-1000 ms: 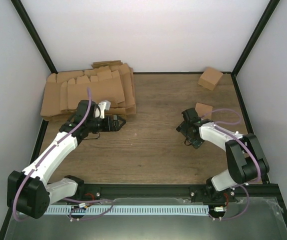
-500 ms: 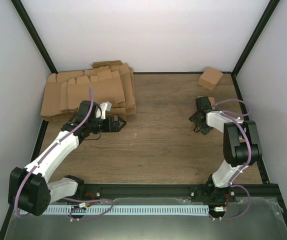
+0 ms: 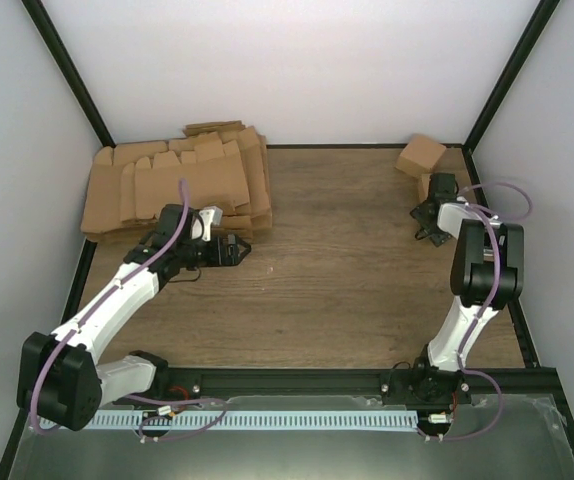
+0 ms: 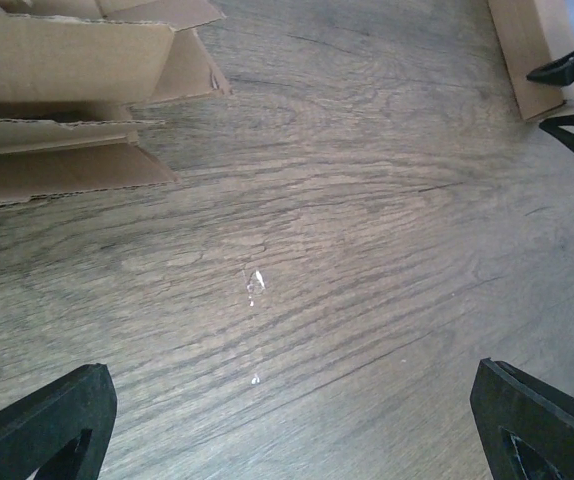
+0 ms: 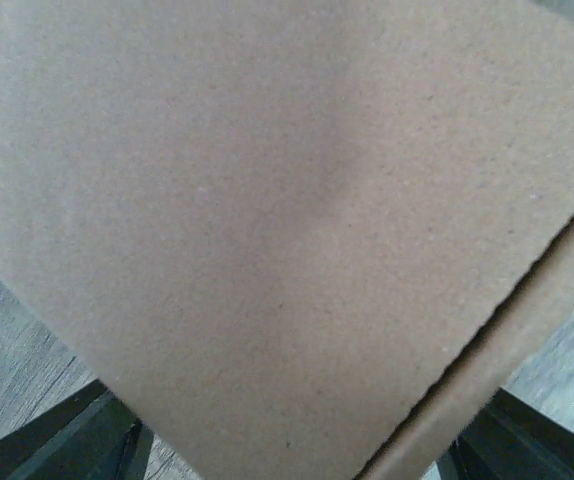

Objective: Fold the paper box

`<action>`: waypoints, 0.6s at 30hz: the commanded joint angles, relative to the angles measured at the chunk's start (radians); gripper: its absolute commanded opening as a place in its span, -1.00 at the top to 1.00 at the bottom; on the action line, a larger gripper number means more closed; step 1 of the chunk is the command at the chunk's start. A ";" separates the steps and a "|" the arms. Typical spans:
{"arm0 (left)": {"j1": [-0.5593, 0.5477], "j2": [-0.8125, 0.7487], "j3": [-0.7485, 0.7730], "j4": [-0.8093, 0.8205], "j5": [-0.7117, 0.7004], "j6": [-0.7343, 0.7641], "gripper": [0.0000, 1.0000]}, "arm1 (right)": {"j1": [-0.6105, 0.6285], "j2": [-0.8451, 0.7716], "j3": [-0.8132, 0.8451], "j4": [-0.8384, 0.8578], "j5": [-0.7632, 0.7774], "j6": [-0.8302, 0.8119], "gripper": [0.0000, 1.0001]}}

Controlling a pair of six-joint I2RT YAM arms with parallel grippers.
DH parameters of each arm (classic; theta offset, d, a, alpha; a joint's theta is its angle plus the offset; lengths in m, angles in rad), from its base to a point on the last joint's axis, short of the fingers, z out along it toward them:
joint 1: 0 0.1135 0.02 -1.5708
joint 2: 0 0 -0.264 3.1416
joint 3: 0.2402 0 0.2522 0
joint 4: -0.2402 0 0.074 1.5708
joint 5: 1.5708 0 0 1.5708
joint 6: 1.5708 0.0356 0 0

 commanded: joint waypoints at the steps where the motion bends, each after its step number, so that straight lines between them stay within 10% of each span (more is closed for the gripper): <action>1: 0.013 -0.004 -0.008 0.034 -0.030 -0.001 -1.00 | -0.005 -0.015 0.047 0.062 0.029 -0.082 -0.55; 11: 0.017 -0.097 -0.005 0.101 -0.267 0.014 -1.00 | 0.098 -0.352 -0.255 0.312 0.057 -0.280 -0.94; 18: 0.015 -0.343 -0.172 0.344 -0.465 0.127 -1.00 | 0.349 -0.715 -0.722 0.866 0.074 -0.597 -1.00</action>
